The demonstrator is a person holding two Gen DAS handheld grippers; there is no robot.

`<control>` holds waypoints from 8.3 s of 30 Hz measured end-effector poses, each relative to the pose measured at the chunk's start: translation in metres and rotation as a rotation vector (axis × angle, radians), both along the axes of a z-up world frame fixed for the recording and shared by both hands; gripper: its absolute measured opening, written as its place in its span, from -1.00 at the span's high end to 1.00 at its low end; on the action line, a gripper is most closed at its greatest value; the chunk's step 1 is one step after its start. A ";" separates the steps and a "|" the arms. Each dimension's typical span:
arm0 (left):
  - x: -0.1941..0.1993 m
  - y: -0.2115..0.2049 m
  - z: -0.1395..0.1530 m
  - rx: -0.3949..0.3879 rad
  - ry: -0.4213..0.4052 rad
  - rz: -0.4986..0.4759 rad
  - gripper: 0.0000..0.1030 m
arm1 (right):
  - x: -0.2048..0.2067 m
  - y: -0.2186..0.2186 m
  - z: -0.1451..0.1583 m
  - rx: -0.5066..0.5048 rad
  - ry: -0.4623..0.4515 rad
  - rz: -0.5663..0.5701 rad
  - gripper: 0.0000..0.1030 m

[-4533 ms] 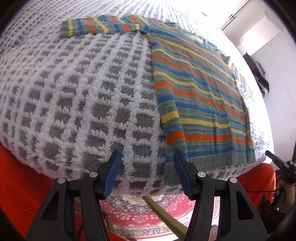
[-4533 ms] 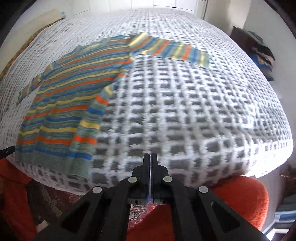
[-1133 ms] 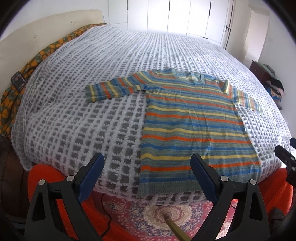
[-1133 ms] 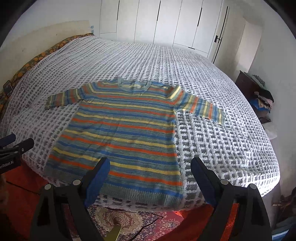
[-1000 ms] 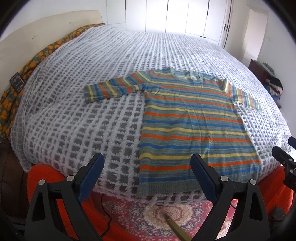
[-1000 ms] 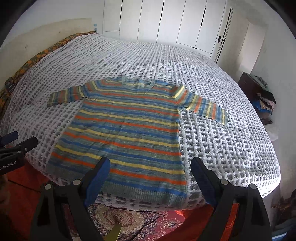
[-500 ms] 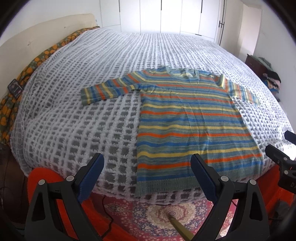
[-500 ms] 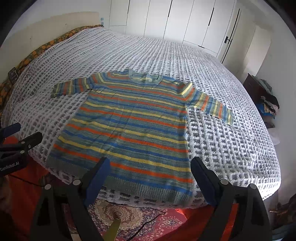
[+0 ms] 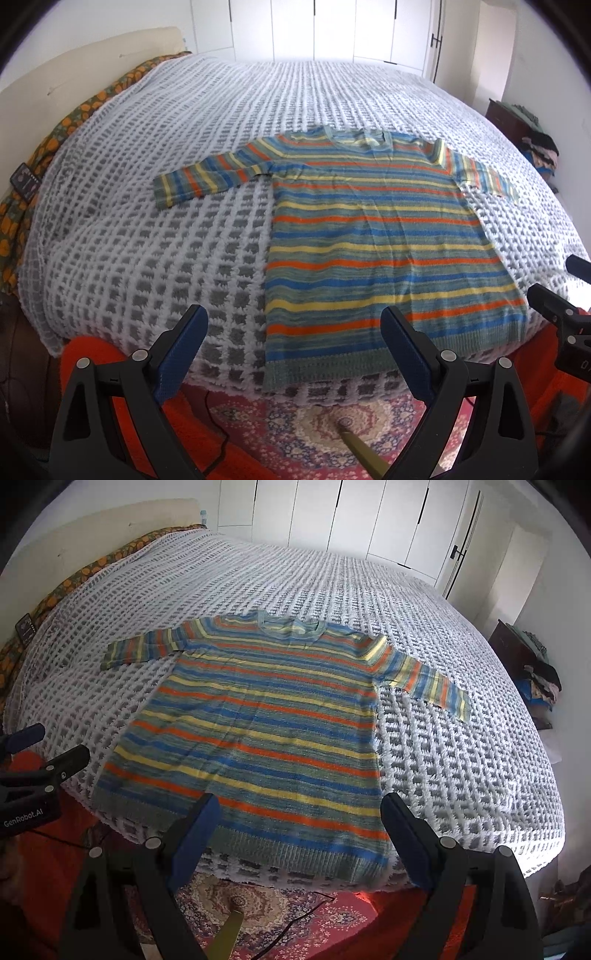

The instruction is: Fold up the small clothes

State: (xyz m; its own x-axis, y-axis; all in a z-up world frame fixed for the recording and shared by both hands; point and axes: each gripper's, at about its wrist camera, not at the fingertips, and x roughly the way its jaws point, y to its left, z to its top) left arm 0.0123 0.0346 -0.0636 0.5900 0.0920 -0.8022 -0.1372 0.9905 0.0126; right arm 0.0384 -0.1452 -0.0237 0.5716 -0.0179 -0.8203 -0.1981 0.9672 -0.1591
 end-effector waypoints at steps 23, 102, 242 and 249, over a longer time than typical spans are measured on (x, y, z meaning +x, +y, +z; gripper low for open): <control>-0.001 -0.005 -0.001 0.032 0.006 -0.020 -0.85 | 0.001 -0.002 -0.003 0.021 0.012 -0.002 -0.71; 0.031 -0.028 -0.037 0.071 0.198 -0.060 -0.86 | 0.342 -0.309 -0.006 0.764 -0.192 -0.386 0.93; 0.304 0.040 0.058 -0.339 -0.110 -0.054 0.88 | 0.075 -0.007 -0.084 0.423 0.044 0.229 -0.40; 0.272 -0.093 -0.043 -0.244 0.169 -0.196 -0.33 | 0.071 -0.024 -0.077 0.448 0.005 0.194 -0.40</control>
State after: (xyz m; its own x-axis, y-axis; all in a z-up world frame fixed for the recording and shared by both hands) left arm 0.2838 -0.0582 -0.1062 0.4342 -0.2161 -0.8745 0.0400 0.9745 -0.2209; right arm 0.1094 -0.1692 -0.1003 0.5253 0.4441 -0.7258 -0.3807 0.8855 0.2663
